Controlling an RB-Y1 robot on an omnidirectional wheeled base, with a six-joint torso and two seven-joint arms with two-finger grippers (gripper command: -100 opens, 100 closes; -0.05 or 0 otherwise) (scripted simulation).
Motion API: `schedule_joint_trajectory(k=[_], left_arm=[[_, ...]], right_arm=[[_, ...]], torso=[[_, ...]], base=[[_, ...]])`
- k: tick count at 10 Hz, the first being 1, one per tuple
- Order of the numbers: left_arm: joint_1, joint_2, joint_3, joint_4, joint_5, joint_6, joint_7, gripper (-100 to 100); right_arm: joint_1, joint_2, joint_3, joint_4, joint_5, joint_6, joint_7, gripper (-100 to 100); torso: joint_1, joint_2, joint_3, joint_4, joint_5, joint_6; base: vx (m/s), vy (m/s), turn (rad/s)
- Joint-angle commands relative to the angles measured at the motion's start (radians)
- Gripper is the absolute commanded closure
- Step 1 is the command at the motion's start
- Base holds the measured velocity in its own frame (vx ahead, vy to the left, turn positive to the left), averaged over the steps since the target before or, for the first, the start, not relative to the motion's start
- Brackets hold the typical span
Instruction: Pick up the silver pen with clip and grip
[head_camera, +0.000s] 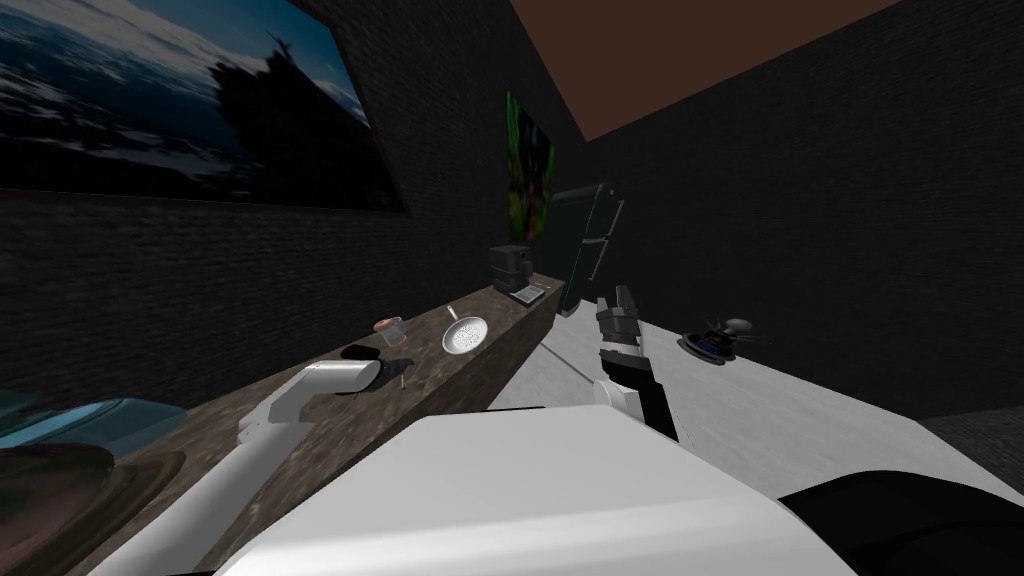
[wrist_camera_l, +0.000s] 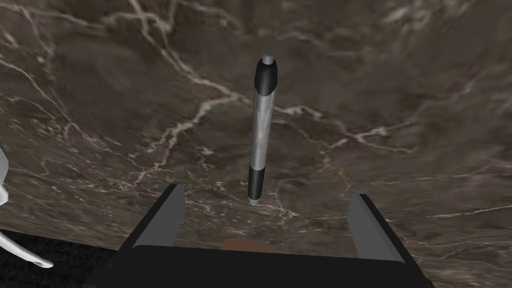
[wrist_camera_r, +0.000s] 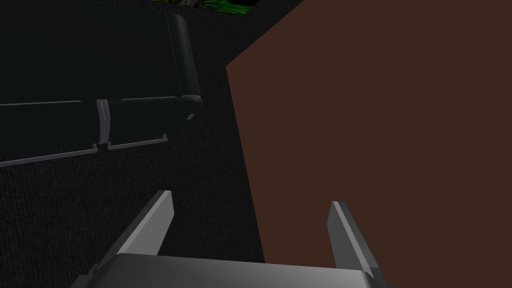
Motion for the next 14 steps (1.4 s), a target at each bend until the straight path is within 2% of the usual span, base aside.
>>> schedule_joint_trajectory(k=[1, 3, 4, 5, 6, 8, 9, 10, 12, 13, 14], left_arm=[[0.0, -0.008, 0.024, 0.018, 0.02, -0.004, -0.05, -100], [0.0, -0.008, 0.024, 0.018, 0.02, -0.004, -0.107, -100], [0.0, -0.008, 0.024, 0.018, 0.02, -0.004, -0.115, -100], [-0.002, -0.026, 0.073, 0.06, 0.061, -0.014, -0.155, -100], [-0.002, -0.026, 0.073, 0.06, 0.061, -0.014, -0.178, -100], [-0.002, -0.026, 0.073, 0.06, 0.061, -0.014, -0.235, -100], [-0.002, -0.026, 0.073, 0.06, 0.061, -0.014, -0.243, -100], [-0.004, -0.044, 0.123, 0.102, 0.103, -0.024, -0.283, -100], [-0.004, -0.044, 0.123, 0.102, 0.103, -0.024, -0.34, -100], [-0.004, -0.044, 0.123, 0.102, 0.103, -0.024, -0.369, -100], [-0.004, -0.044, 0.123, 0.102, 0.103, -0.024, -0.371, -100]], right_arm=[[0.0, 0.0, 0.0, 0.0, 0.0, 0.0, 0.0, 0], [0.0, 0.0, 0.0, 0.0, 0.0, 0.0, 0.0, 0], [0.0, 0.0, 0.0, 0.0, 0.0, 0.0, 0.0, 0], [0.0, 0.0, 0.0, 0.0, 0.0, 0.0, 0.0, 0], [0.0, 0.0, 0.0, 0.0, 0.0, 0.0, 0.0, 0], [0.0, 0.0, 0.0, 0.0, 0.0, 0.0, 0.0, 0], [-0.001, 0.0, 0.0, 0.0, 0.0, 0.0, 0.0, 0], [-0.001, 0.0, 0.0, 0.0, 0.0, 0.0, 0.0, 0], [0.0, 0.0, 0.0, 0.0, 0.0, 0.0, 0.0, 0], [0.0, 0.0, 0.0, 0.0, 0.0, 0.0, 0.0, 0], [-0.001, 0.0, 0.0, 0.0, 0.0, 0.0, 0.0, 0]], torso=[[0.0, 0.0, 0.0, 0.0, 0.0, 0.0], [0.001, 0.002, 0.001, 0.0, 0.0, 0.002], [0.002, 0.004, 0.002, 0.001, 0.0, 0.002], [0.003, 0.004, 0.002, 0.001, 0.0, 0.002], [-0.003, 0.0, 0.0, 0.0, 0.0, 0.0], [0.001, 0.002, 0.001, 0.0, 0.0, 0.002], [0.004, 0.004, 0.002, 0.001, 0.0, 0.002], [0.005, 0.005, 0.002, 0.001, 0.001, 0.002], [-0.003, -0.001, -0.001, 0.0, -0.001, 0.001], [0.0, 0.001, 0.0, 0.0, -0.001, 0.002], [0.004, 0.004, 0.002, 0.001, 0.0, 0.002]], base=[[0.079, -0.094, 0.282], [0.013, -0.015, 0.01], [0.003, -0.003, -0.014], [0.094, -0.109, 0.325], [0.095, -0.109, 0.325], [0.009, -0.011, 0.018], [-0.013, 0.016, -0.047], [0.082, -0.096, 0.283], [0.069, -0.083, 0.229], [-0.014, 0.017, -0.051], [-0.015, 0.019, -0.055]])
